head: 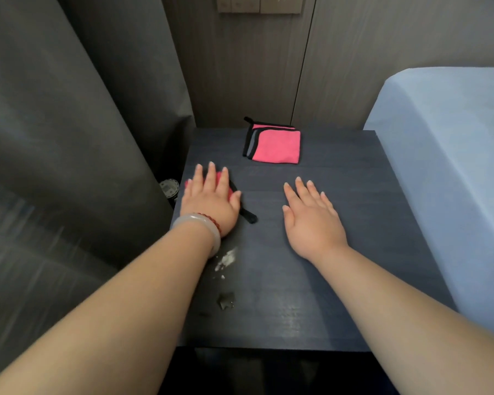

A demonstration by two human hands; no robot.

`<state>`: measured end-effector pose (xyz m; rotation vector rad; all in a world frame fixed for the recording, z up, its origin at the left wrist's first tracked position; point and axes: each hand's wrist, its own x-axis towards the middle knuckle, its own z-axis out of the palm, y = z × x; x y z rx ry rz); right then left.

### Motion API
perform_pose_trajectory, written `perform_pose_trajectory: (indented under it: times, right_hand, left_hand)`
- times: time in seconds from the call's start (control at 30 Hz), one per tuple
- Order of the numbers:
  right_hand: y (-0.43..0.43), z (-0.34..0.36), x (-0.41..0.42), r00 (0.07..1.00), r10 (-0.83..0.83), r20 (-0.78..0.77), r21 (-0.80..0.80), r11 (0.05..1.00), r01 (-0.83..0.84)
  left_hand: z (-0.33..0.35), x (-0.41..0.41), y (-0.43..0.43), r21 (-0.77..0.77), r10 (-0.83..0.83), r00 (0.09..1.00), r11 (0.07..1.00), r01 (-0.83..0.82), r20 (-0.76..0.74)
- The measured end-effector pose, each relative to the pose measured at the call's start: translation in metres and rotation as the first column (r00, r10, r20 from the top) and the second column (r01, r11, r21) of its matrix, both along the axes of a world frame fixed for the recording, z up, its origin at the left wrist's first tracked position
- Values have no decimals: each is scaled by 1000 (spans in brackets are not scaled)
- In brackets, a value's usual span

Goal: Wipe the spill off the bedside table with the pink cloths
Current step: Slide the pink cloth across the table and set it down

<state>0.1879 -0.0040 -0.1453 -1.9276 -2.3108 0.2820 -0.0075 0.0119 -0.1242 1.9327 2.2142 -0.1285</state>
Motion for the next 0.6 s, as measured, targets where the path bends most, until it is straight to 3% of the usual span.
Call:
perform_pose_trajectory:
  times: [0.1,0.27,0.47,0.6]
  right_hand:
    - [1,-1,-3,1000,-16,16,11,1000,16]
    - [2,-2,-2,1000,-14,23,17,1000,13]
    - [3,-2,-1,1000,-12,13,15,1000,12]
    - [3,-3,-1,1000,-7,11,11,1000,7]
  left_hand:
    - [-1,10,1,-34,-15,1000,999,15,-19]
    - [-8,30,-19,-14,-264,964,964,265,42]
    - [-7,19,-4,36,-123,992,992,123,21]
    - [-14,24,-14,84,-136,991,987,137,-18]
